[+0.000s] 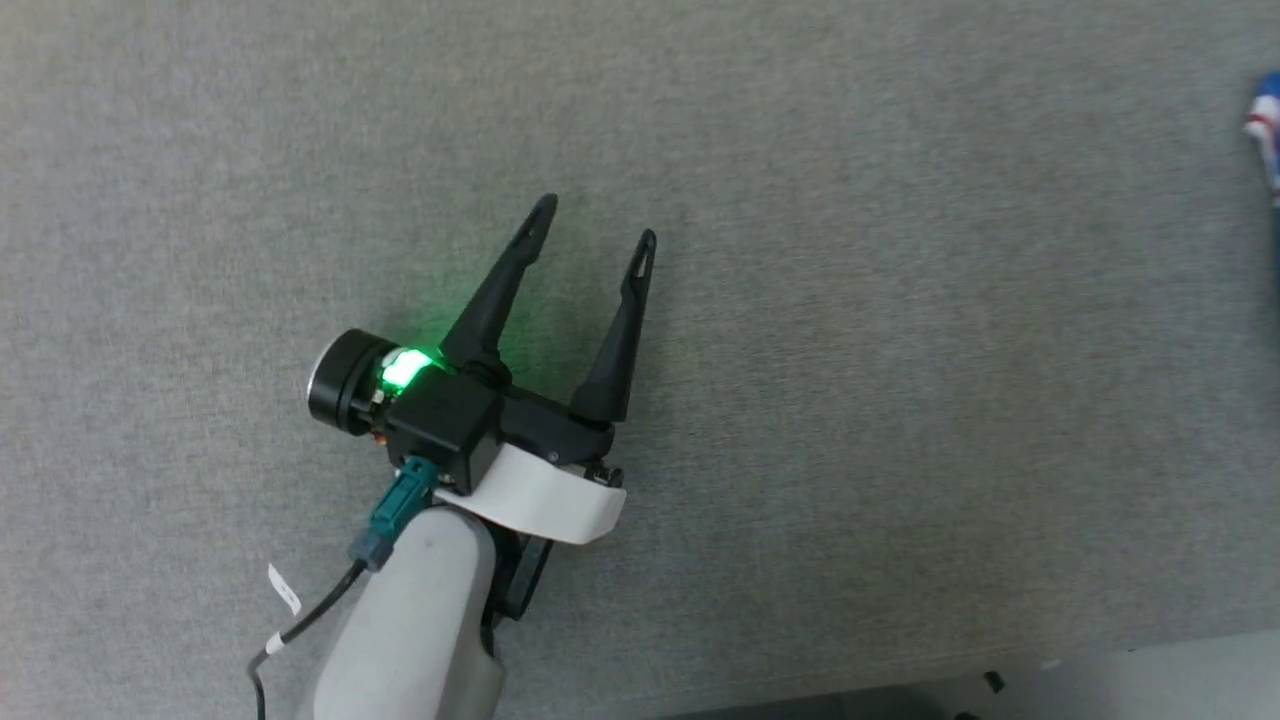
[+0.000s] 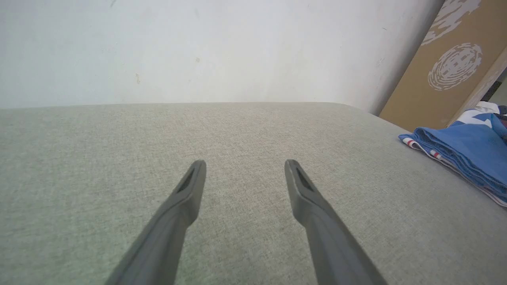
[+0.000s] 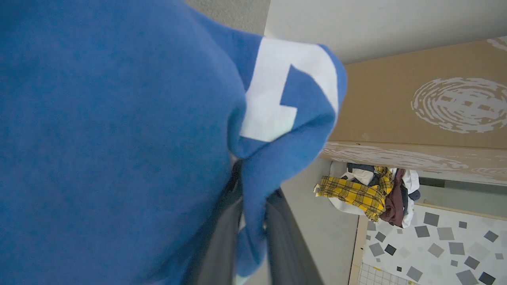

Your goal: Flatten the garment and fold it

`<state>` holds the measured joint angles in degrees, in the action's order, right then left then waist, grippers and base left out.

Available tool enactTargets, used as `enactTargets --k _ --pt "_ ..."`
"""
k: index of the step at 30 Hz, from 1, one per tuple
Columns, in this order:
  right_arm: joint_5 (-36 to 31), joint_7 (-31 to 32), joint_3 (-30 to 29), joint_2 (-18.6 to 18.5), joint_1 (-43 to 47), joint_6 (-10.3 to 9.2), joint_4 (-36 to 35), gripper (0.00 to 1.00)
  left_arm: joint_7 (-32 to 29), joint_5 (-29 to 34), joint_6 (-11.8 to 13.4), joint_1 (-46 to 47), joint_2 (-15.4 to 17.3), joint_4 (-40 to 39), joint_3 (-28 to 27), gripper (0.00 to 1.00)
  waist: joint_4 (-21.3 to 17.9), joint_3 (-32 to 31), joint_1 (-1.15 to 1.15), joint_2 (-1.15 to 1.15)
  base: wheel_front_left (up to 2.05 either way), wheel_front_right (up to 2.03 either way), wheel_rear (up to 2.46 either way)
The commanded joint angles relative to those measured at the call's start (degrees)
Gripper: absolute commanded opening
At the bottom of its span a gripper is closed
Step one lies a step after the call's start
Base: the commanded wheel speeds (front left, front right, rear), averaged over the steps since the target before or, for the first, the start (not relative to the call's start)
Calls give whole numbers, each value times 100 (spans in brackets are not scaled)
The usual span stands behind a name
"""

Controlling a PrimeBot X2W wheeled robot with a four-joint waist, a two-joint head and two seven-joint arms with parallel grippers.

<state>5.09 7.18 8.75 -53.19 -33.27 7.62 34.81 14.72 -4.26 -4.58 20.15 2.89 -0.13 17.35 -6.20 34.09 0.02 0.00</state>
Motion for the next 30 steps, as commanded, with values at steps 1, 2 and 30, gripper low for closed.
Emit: enactTargets --k 1,2,30 --pt "-77 -58 -108 122 -93 -13 132 0 28 41 -67 81 -1 -13 -20 100 190 229 -2 0 0 0 0" --pt "-135 -114 -167 165 -124 -13 174 5 28 35 -70 85 -1 -2 -22 100 198 218 -2 0 0 0 0" --pt "381 -1027 -366 1921 -303 -13 -1188 100 28 -553 425 -1472 -1 272 -1117 100 282 -2841 -2 0 0 0 0"
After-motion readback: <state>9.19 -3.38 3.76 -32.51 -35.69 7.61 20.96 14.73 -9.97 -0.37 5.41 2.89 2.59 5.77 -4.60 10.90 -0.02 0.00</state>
